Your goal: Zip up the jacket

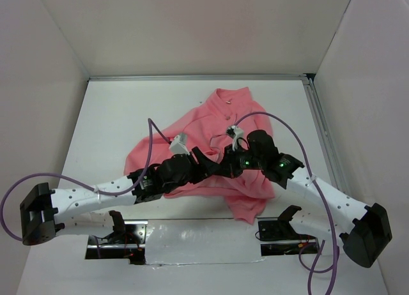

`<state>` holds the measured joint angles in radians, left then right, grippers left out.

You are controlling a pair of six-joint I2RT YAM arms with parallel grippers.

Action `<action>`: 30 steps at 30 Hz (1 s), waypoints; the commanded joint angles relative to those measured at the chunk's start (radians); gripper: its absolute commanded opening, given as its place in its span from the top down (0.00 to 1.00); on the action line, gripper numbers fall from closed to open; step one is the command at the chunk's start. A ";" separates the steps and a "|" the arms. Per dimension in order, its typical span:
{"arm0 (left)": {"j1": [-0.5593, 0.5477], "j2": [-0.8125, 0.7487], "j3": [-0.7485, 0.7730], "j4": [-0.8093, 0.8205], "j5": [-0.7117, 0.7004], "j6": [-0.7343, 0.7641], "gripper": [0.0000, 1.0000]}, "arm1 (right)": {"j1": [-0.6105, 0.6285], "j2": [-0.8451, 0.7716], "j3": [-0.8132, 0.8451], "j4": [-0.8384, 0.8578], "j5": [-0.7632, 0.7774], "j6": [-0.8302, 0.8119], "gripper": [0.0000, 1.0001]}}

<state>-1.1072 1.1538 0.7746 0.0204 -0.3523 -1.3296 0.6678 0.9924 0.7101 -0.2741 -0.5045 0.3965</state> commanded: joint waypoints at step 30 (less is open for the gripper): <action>-0.023 0.066 0.094 -0.063 -0.228 -0.169 1.00 | 0.036 0.040 0.054 0.056 -0.006 -0.001 1.00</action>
<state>-1.1213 1.2179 0.8234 -0.0261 -0.5362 -1.4723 0.6918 1.0355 0.7139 -0.2626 -0.4931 0.4065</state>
